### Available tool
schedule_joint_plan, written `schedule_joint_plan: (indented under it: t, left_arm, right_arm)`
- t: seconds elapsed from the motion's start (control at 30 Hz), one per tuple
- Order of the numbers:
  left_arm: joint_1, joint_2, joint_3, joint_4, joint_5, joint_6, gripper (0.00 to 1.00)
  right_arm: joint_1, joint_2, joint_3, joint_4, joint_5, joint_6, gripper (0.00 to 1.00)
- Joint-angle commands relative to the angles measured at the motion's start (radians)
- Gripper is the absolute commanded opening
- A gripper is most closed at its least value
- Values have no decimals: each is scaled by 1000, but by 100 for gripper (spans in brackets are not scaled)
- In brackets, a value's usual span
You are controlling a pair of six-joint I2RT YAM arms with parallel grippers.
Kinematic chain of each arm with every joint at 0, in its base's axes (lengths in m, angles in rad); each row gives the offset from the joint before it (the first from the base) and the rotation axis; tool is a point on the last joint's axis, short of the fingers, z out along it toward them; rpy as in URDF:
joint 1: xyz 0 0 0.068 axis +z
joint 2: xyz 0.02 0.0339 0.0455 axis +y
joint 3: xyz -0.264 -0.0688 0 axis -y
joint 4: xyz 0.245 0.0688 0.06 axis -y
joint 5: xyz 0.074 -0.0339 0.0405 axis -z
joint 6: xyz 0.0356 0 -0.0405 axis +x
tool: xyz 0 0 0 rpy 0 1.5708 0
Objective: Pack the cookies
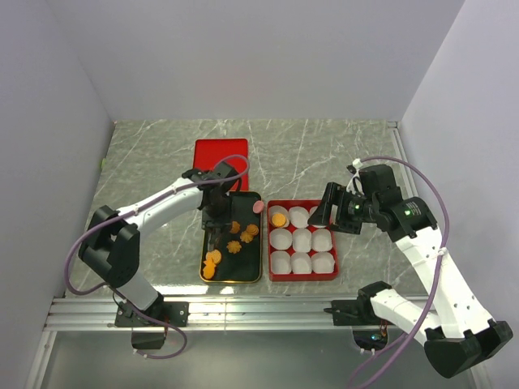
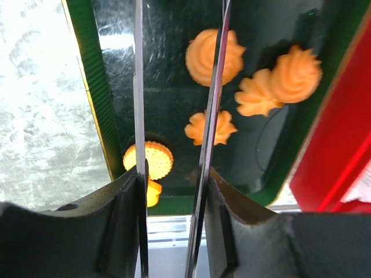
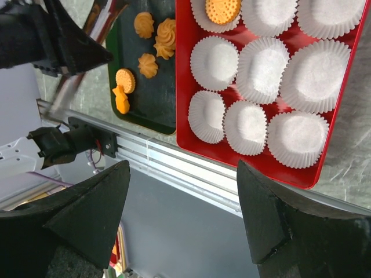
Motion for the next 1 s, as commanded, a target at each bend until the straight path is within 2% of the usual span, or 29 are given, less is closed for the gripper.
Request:
schedule_joint_plan:
  t: [0.0, 0.3, 0.57, 0.97]
  left_arm:
    - [3, -25, 102, -48, 1, 26, 39]
    - [3, -63, 307, -184, 0, 15, 36]
    - [-12, -91, 455, -209, 39, 2, 36]
    - [-247, 6, 554, -180, 50, -72, 34]
  right_arm:
    - [2, -4, 36, 24, 4, -6, 80]
    - [2, -43, 25, 35, 1, 17, 80]
    - [4, -97, 29, 42, 12, 25, 80]
    - [2, -128, 8, 44, 25, 31, 80]
